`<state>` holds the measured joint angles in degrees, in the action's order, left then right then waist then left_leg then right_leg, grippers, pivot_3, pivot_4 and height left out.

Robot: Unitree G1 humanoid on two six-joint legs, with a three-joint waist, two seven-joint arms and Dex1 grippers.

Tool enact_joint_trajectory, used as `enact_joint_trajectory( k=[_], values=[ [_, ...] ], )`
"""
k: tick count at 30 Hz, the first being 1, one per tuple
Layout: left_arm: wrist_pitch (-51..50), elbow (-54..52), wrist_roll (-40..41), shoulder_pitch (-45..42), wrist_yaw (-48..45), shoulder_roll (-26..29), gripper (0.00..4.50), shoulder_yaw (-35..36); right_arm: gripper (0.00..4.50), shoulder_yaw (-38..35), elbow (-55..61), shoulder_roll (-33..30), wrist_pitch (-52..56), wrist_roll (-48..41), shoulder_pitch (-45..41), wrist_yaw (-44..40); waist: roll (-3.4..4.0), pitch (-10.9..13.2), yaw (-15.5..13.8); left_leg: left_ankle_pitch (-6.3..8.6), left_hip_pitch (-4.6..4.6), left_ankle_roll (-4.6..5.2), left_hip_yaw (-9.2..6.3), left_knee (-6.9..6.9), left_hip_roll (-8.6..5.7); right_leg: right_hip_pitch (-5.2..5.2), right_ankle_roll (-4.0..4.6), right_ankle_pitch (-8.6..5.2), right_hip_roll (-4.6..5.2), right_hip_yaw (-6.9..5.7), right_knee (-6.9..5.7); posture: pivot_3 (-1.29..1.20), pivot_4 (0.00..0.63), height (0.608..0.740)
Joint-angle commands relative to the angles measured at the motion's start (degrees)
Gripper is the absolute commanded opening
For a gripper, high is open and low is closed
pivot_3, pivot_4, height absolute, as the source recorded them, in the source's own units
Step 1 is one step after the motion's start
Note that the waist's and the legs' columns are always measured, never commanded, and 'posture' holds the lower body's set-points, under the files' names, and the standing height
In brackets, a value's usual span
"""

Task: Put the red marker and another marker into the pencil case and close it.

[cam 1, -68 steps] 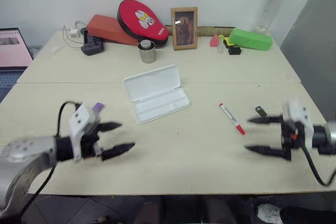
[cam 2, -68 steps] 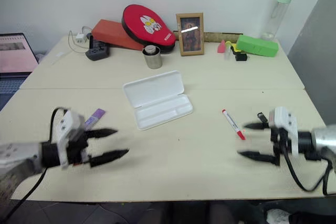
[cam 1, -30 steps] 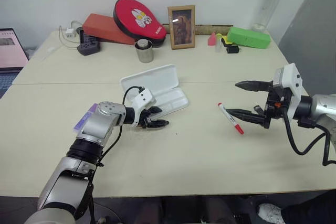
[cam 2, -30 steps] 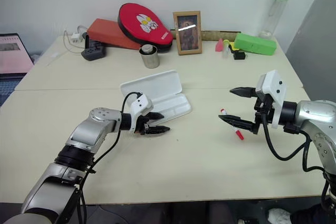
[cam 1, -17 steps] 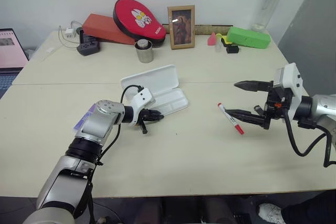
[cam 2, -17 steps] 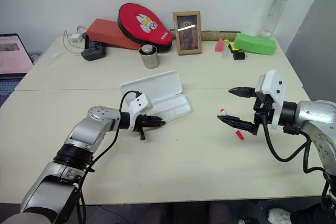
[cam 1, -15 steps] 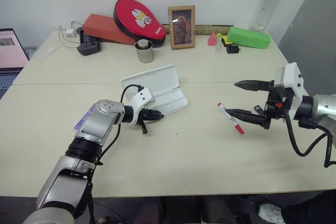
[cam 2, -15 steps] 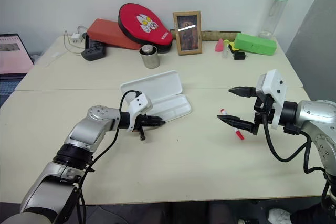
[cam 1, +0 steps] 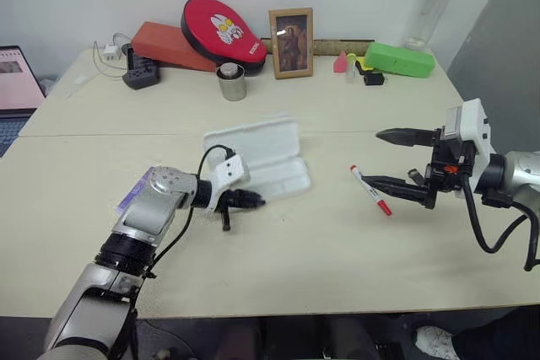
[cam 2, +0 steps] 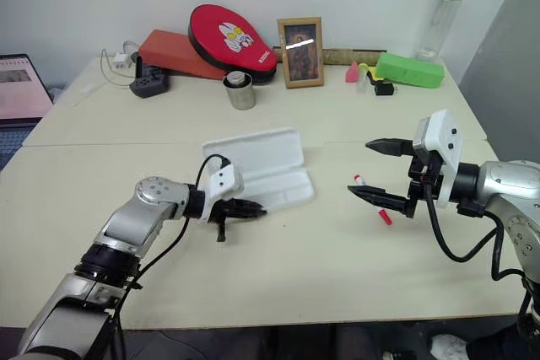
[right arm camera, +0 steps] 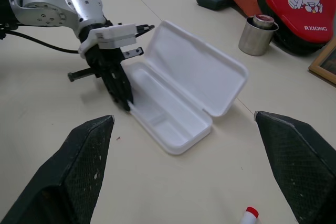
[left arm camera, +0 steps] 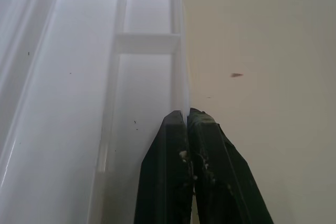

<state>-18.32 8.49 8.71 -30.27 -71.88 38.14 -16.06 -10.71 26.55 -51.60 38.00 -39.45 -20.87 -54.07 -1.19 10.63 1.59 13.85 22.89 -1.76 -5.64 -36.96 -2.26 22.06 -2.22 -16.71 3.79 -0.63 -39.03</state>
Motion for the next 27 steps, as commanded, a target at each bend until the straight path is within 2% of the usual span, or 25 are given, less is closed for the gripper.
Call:
enact_joint_trajectory(
  k=[1, 8, 27],
  values=[
    [1.55, -5.41, 0.05, 1.30, -4.16, 3.18, 0.01, -0.87, 4.50, -2.15, 1.64, -1.02, -0.62, -0.64, -0.05, -0.14, 0.00, 0.00, -0.01, 0.00, 0.00, 0.00, 0.01, 0.00, -0.01, 0.00, 0.00, 0.00, 0.00, 0.00, 0.00, 0.00, 0.150, 0.740],
    [2.44, -6.55, -0.87, 3.21, -5.59, 5.10, 0.01, -1.60, 4.50, -2.40, 3.13, -1.67, -0.41, -1.34, 1.76, -1.00, 0.00, 0.00, 0.04, 0.01, 0.00, 0.02, 0.01, 0.01, 0.00, 0.00, 0.00, 0.00, -0.01, -0.03, -0.01, 0.00, 0.150, 0.740],
    [0.52, -6.72, -0.76, 3.91, -4.85, 4.74, 0.01, -1.24, 4.50, -0.75, 3.37, -3.24, -0.91, -2.02, 1.70, -4.71, 0.00, 0.00, 0.05, 0.02, -0.02, 0.04, 0.04, 0.00, 0.00, 0.00, 0.00, 0.00, -0.03, -0.08, -0.02, 0.00, 0.150, 0.740]
  ],
)
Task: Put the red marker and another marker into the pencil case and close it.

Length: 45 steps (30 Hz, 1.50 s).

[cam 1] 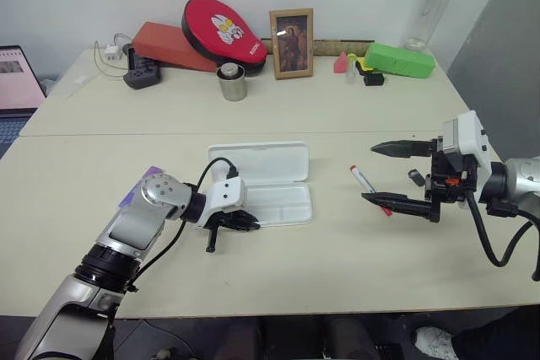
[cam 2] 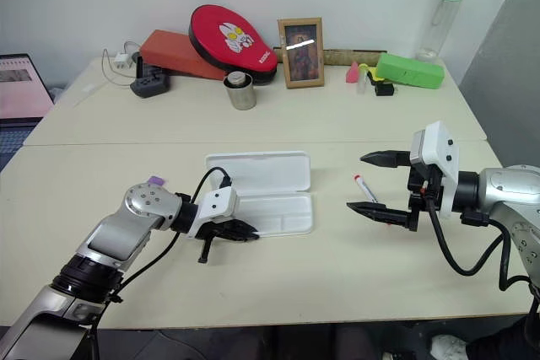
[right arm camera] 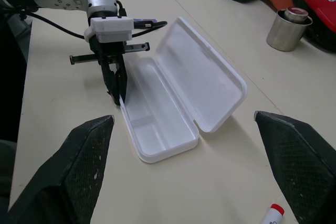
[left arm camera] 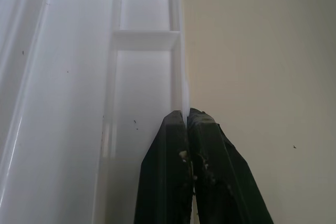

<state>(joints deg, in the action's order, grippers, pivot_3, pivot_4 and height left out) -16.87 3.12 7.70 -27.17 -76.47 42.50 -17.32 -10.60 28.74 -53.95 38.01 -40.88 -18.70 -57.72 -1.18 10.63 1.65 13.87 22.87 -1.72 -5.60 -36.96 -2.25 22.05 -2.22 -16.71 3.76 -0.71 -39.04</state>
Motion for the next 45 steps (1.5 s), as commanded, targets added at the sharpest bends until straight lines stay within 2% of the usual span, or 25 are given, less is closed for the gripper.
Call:
enact_joint_trajectory(
  k=[1, 8, 12, 21, 23, 30, 42, 45],
  values=[
    [-1.08, -1.46, 0.29, 0.84, -0.31, 0.41, 0.01, 0.01, 4.50, -0.84, 1.17, -0.88, -0.94, -0.58, -0.49, -1.13, 0.00, 0.00, 0.00, 0.00, 0.00, 0.00, 0.00, 0.00, 0.00, 0.00, 0.00, 0.00, 0.00, 0.00, 0.00, 0.00, 0.150, 0.740],
    [-2.74, -2.83, 1.15, 0.79, 0.17, 0.74, 1.62, 1.28, 4.50, -0.04, 0.08, -0.32, -1.42, 0.10, -1.21, -1.56, 0.00, 0.00, 0.01, 0.00, 0.00, 0.00, 0.00, 0.00, 0.00, 0.00, 0.00, 0.00, -0.01, 0.00, -0.01, 0.00, 0.150, 0.740],
    [-4.18, -4.86, 2.17, 1.25, -0.08, 1.29, 2.38, 1.84, 4.50, 0.27, -0.40, -0.07, -1.69, 0.38, -1.31, -1.70, 0.00, 0.00, 0.02, 0.00, 0.00, 0.00, 0.00, 0.00, 0.00, 0.00, 0.00, 0.00, -0.01, 0.00, -0.01, 0.00, 0.150, 0.740],
    [-13.24, -15.25, 11.01, 3.83, 0.00, 3.45, 4.21, 7.51, 4.50, 0.82, -1.08, 0.35, -2.09, 0.64, -1.79, -2.07, 0.00, 0.00, 0.05, 0.00, 0.01, 0.00, -0.02, 0.00, 0.02, 0.00, 0.00, 0.00, -0.01, 0.04, 0.00, 0.00, 0.150, 0.740],
    [-14.97, -16.52, 12.91, 4.16, 0.89, 3.29, 4.47, 8.97, 4.50, 1.09, -1.40, 0.49, -2.25, 0.80, -1.99, -2.14, 0.00, 0.00, 0.05, 0.00, -0.01, 0.00, -0.01, 0.00, 0.02, 0.00, 0.00, 0.00, -0.01, 0.04, -0.01, 0.00, 0.150, 0.740],
    [-23.10, -21.43, 22.50, 5.09, 4.89, 2.92, 4.47, 16.89, 4.50, 1.85, -2.33, 0.85, -2.73, 0.80, -3.05, -3.03, 0.00, 0.00, 0.06, 0.00, 0.00, 0.00, -0.01, 0.00, 0.02, 0.00, 0.00, 0.00, -0.01, 0.04, 0.00, 0.00, 0.150, 0.740],
    [-26.93, -21.59, 28.28, 6.62, 16.66, 1.71, 4.47, 27.32, 4.50, 3.06, -4.47, 3.04, -2.98, 0.28, -7.08, -4.88, 0.00, 0.00, 0.01, 0.00, -0.01, -0.01, -0.03, 0.00, 0.03, 0.00, 0.00, 0.00, -0.01, 0.06, 0.00, 0.00, 0.150, 0.740],
    [-26.40, -18.64, 28.08, 6.61, 20.62, 2.52, 4.47, 32.67, 4.50, 2.83, -5.05, 4.29, -2.44, -1.33, -8.76, -5.02, 0.00, 0.00, 0.14, 0.00, -0.02, -0.01, -0.02, 0.00, 0.04, 0.00, 0.01, 0.00, 0.00, 0.08, 0.00, 0.00, 0.150, 0.740]
  ],
)
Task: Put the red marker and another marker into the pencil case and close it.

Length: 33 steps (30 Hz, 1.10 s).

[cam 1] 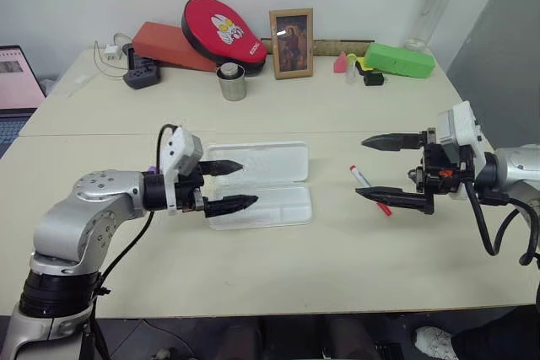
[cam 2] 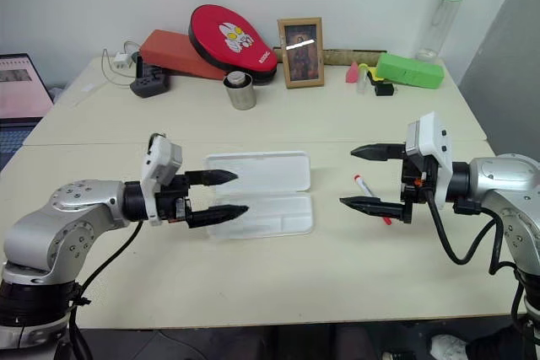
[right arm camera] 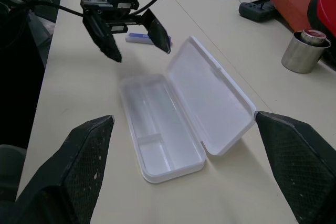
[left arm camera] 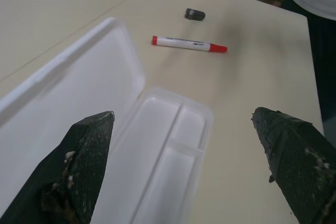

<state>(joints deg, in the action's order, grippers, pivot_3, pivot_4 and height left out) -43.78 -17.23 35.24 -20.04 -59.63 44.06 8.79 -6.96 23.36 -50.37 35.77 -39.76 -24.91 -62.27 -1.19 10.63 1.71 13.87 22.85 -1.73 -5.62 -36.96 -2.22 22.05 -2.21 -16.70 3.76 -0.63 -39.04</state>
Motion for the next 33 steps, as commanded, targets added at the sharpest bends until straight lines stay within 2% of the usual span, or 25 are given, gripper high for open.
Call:
enact_joint_trajectory(
  k=[1, 9, 12, 19, 24, 27, 33],
  values=[
    [0.80, 3.00, -0.32, -0.42, 5.17, 1.43, 4.47, 7.44, 4.50, -0.92, 0.08, 1.19, -0.20, -2.72, -3.08, -0.31, 0.00, 0.00, 0.08, 0.00, -0.01, 0.00, 0.01, 0.01, 0.00, 0.02, 0.00, 0.00, 0.00, -0.01, -0.01, 0.00, 0.150, 0.740],
    [2.60, 13.25, -5.01, -3.76, 15.90, 2.20, 4.47, 12.03, 4.50, 0.02, -1.14, 2.27, -0.17, -2.90, -4.56, -0.73, -0.01, 0.00, -0.18, 0.00, 0.01, 0.00, -0.03, 0.01, -0.01, 0.01, 0.00, 0.00, -0.01, -0.01, 0.02, 0.00, 0.150, 0.740],
    [4.88, 17.74, -8.63, -3.14, 18.37, 4.56, 4.47, 13.06, 4.50, 0.74, -1.25, 2.85, -0.17, -3.04, -5.56, -0.57, -0.01, 0.01, -0.16, 0.00, 0.01, -0.01, -0.02, 0.00, -0.01, 0.02, 0.00, 0.00, 0.01, -0.01, 0.02, 0.00, 0.150, 0.740],
    [7.85, 22.43, -10.67, 0.87, 15.51, 7.04, 4.47, 11.92, 4.50, 0.76, -0.77, 3.44, -0.09, -3.07, -5.85, -0.10, -0.01, 0.01, -0.05, 0.00, -0.02, -0.01, -0.04, 0.07, 0.00, 0.11, 0.01, 0.01, 0.01, 0.02, -0.03, 0.00, 0.150, 0.740],
    [8.54, 9.85, -2.96, 2.74, 9.34, 4.49, 4.47, 12.24, 4.50, 2.46, -9.94, 0.00, -1.74, 8.28, -3.91, 4.80, -0.04, 0.00, -0.75, 0.00, 0.08, -0.02, -0.12, 0.02, -0.10, 0.12, 0.01, 0.02, 0.29, 0.03, 0.03, 0.00, 0.150, 0.740],
    [4.12, -4.09, 8.03, 6.06, 2.86, 4.16, 4.47, 10.95, 4.50, 3.69, -13.53, -0.85, 7.77, 11.62, -4.94, 12.65, -0.04, -0.01, -0.82, -0.04, 0.11, -0.12, 0.02, 0.02, -0.14, 0.11, -0.01, 0.03, 0.40, 0.16, 0.12, 0.00, 0.150, 0.740],
    [2.45, -8.63, 13.28, 4.10, -0.76, 6.95, 4.47, 9.82, 4.50, 7.72, -6.34, 1.35, 18.13, 13.62, -1.22, 20.41, 0.02, -0.01, 0.07, -0.01, 0.04, -0.05, -0.01, 0.07, 0.05, 0.17, 0.09, 0.01, 0.26, 0.15, -0.05, 0.00, 0.150, 0.740]
  ],
)
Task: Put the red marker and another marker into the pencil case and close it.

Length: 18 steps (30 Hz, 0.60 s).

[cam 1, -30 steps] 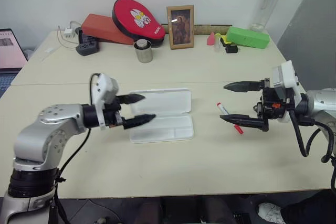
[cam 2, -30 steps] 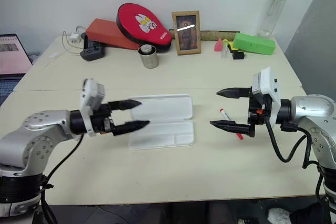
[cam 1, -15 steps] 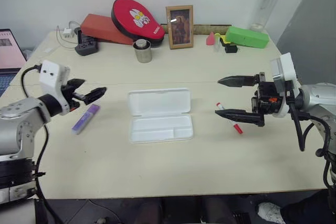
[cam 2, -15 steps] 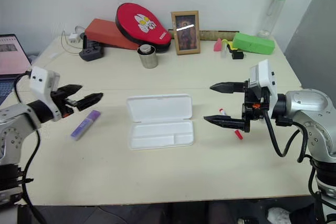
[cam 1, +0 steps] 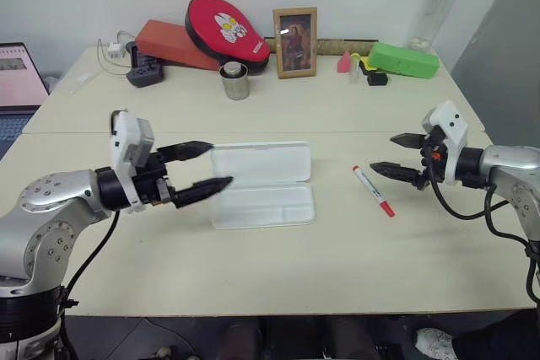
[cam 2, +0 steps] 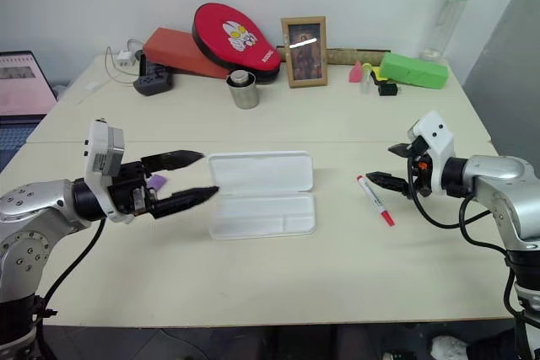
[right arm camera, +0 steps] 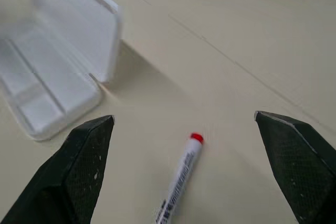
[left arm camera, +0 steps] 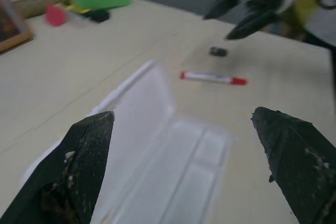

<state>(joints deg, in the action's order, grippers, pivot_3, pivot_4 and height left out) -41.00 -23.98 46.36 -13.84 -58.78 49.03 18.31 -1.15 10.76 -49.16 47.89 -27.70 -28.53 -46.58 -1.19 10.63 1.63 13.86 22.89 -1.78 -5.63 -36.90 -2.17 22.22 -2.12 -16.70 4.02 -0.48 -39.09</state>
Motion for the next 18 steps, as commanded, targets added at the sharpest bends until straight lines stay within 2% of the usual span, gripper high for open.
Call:
enact_joint_trajectory(
  k=[1, 6, 11, 13, 16, 18],
  values=[
    [-0.39, -1.97, 2.47, -2.81, -1.75, 2.26, 4.47, -0.07, 4.50, 2.25, 7.43, 0.30, 7.76, 1.80, 3.41, 6.06, 0.02, -0.01, 0.15, 0.01, -0.02, 0.02, -0.01, 0.02, 0.02, 0.00, 0.02, 0.01, -0.05, -0.02, -0.01, 0.00, 0.150, 0.740],
    [-0.37, -2.95, 3.56, -5.34, -3.79, 2.84, 4.47, -2.62, 4.50, 3.83, 7.19, 7.92, 17.24, 4.73, 3.85, 17.23, 0.01, -0.01, 0.19, 0.01, -0.02, 0.03, 0.07, -0.06, -0.02, -0.05, -0.02, 0.03, -0.33, -0.07, -0.02, 0.00, 0.150, 0.740],
    [0.18, -2.50, 2.77, -6.33, -3.95, 2.92, 4.47, -4.13, 4.50, 5.55, 2.88, 13.89, 15.87, 9.73, 3.55, 24.57, -0.01, -0.03, 0.15, 0.01, -0.02, 0.03, 0.06, -0.03, -0.04, -0.03, -0.03, 0.03, -0.35, -0.08, 0.01, 0.00, 0.150, 0.740],
    [0.20, -2.44, 3.19, -6.47, -4.07, 2.97, 4.47, -4.13, 4.50, 5.49, 2.73, 15.38, 16.21, 9.85, 3.49, 24.65, -0.01, -0.03, 0.21, 0.01, -0.03, 0.03, 0.08, -0.02, -0.03, -0.02, -0.03, 0.03, -0.39, -0.06, 0.01, 0.00, 0.150, 0.740],
    [0.42, -2.34, 3.14, -6.34, -4.35, 3.08, 4.50, -4.07, 4.01, 6.76, 3.63, 14.42, 16.39, 10.94, 3.58, 24.22, -0.01, -0.03, 0.25, 0.01, -0.09, 0.03, 0.09, -0.03, 0.01, -0.05, -0.03, 0.04, -0.43, -0.04, -0.01, 0.00, 0.150, 0.740],
    [0.56, -2.43, 3.00, -6.11, -4.49, 3.11, 4.50, -3.97, 3.36, 7.16, 3.95, 13.53, 16.37, 11.36, 3.81, 23.75, -0.01, -0.03, 0.21, 0.01, -0.10, 0.03, 0.07, -0.03, 0.02, -0.06, -0.03, 0.03, -0.44, -0.06, -0.01, 0.00, 0.150, 0.740]
  ],
)
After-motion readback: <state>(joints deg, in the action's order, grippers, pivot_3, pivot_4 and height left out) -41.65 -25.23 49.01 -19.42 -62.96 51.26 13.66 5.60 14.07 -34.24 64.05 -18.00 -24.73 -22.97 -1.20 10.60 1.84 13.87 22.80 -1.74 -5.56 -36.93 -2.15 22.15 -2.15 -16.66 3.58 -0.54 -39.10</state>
